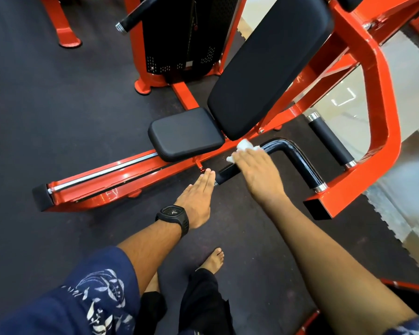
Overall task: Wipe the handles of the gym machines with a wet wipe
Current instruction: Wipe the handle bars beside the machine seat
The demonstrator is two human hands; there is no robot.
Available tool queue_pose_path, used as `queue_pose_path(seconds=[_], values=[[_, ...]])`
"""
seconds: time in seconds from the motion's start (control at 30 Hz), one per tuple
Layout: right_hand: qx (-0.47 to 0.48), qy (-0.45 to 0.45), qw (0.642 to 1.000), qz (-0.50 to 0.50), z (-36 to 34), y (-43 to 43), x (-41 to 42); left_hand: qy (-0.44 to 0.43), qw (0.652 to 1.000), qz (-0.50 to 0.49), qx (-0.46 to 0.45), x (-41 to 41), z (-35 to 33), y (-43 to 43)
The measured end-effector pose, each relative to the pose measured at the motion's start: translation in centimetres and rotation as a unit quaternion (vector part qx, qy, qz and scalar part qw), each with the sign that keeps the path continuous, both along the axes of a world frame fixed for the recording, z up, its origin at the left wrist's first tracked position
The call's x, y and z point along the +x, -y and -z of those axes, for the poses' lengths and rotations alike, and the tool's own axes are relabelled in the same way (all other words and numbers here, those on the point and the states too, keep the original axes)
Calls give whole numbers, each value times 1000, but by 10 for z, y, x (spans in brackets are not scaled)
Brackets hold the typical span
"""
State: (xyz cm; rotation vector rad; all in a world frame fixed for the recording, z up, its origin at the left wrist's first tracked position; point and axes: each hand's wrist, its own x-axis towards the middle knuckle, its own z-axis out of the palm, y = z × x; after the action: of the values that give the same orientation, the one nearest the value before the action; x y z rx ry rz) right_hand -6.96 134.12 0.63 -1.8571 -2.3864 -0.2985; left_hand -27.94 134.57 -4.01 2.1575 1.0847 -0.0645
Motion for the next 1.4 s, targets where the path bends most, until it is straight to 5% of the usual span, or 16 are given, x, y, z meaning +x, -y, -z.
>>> queue_pose_path(seconds=[0.1,0.27,0.4,0.57,0.7,0.87,1.03,1.17,1.4], values=[[8,39,996,80,-10,-3,-11,0,1000,-2,3,0,0,0],[-86,101,988,-84,-11,-3,-26,-1,1000,-5,6,1,0,1],[-46,30,996,73,-25,-15,-12,9,1000,-14,-2,1,1,1],[-91,79,984,-133,-12,5,-36,40,999,-27,-8,3,3,6],[-53,73,996,-20,-9,1,-18,70,996,-44,-16,3,1,7],[-79,128,977,-153,0,20,-52,92,992,-71,-44,3,-3,10],[-88,129,986,-65,-9,-6,-40,77,994,-69,-36,1,2,9],[-150,217,956,-132,1,-3,-54,72,994,-73,-35,4,4,10],[-96,158,979,-81,-18,-23,-24,60,996,-60,-27,7,5,8]])
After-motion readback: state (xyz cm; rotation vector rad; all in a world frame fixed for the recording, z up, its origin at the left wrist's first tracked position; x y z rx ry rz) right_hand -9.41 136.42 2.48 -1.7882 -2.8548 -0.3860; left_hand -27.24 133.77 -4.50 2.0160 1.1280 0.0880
